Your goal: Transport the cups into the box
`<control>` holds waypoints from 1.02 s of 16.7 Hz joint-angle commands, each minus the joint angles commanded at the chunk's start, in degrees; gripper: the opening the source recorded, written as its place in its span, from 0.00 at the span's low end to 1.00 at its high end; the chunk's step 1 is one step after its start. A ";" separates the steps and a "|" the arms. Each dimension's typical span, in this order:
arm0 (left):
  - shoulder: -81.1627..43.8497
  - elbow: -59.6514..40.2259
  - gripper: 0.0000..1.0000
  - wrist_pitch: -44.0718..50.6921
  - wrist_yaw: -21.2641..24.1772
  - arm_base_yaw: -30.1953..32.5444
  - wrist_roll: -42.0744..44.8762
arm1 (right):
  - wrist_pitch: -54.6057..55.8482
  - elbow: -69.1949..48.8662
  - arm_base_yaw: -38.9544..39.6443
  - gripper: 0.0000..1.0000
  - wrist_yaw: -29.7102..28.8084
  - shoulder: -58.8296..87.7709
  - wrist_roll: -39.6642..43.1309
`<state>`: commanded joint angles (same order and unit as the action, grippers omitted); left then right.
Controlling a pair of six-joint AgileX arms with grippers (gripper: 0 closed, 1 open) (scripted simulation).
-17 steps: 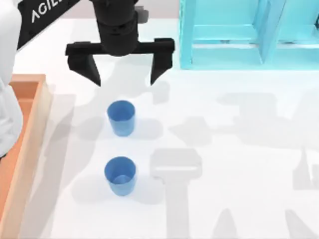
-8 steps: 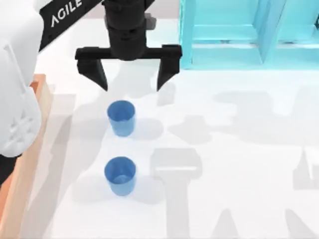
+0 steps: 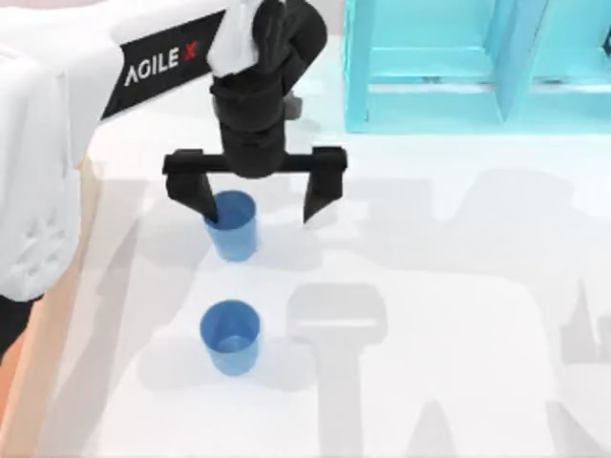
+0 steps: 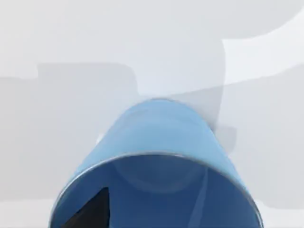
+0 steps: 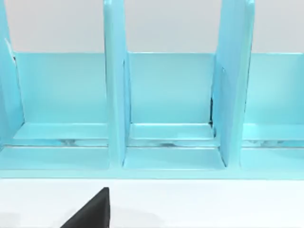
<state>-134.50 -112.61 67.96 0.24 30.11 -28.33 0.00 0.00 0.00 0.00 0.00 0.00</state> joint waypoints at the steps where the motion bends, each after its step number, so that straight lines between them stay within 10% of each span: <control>1: -0.10 1.83 1.00 -1.87 0.00 0.02 -0.01 | 0.00 0.00 0.00 1.00 0.00 0.00 0.00; 7: -0.23 3.85 1.00 -3.93 0.00 0.03 -0.03 | 0.00 0.00 0.00 1.00 0.00 0.00 0.00; 17: -0.23 3.85 0.25 -3.93 0.00 0.03 -0.03 | 0.00 0.00 0.00 1.00 0.00 0.00 0.00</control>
<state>-134.74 -108.76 64.03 0.24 30.14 -28.36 0.00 0.00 0.00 0.00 0.00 0.00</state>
